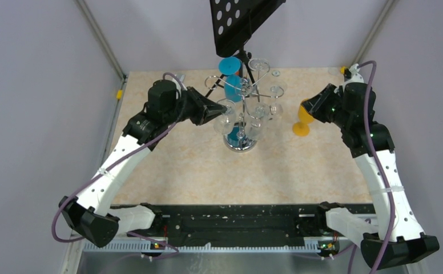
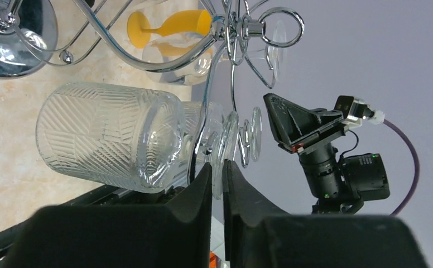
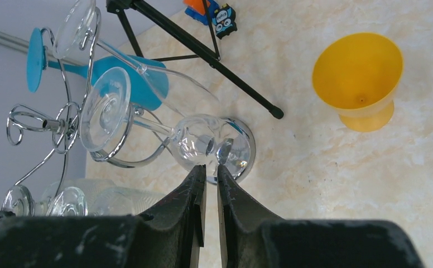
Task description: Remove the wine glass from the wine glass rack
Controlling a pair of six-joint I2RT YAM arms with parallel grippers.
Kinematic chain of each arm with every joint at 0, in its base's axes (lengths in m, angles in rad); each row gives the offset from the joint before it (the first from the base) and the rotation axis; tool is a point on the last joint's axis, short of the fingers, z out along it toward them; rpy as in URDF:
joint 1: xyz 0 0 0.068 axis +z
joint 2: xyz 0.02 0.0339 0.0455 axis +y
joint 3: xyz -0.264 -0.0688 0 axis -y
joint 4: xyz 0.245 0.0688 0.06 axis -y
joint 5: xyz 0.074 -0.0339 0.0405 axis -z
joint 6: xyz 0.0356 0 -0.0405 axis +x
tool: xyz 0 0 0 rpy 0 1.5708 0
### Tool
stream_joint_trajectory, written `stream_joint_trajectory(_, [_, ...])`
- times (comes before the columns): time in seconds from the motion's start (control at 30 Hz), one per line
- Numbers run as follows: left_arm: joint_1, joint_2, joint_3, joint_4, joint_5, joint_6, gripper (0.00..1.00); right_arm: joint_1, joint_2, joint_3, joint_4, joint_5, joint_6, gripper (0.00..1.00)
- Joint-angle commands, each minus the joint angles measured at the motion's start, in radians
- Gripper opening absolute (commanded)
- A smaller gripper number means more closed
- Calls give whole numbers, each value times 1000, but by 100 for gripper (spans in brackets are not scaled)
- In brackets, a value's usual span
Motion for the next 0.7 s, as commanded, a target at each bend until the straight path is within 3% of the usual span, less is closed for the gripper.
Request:
stream_joint_trajectory(0.0, [-7,-46,-30,48,-74,-49,10,-6,-31,-12,21,6,-6,15])
stream_joint_trajectory(0.1, [-7,-55,-24,47,-85,-35,0,-5,-33,-15,18,4,-6,15])
stream_joint_trajectory(0.47, [-4,-106,20,60,-56,-16,0,-6,-38,1,15,3,-6,15])
stream_joint_trajectory(0.67, [-1,-115,33,30,-110,20,0,-6,-40,5,16,4,-4,14])
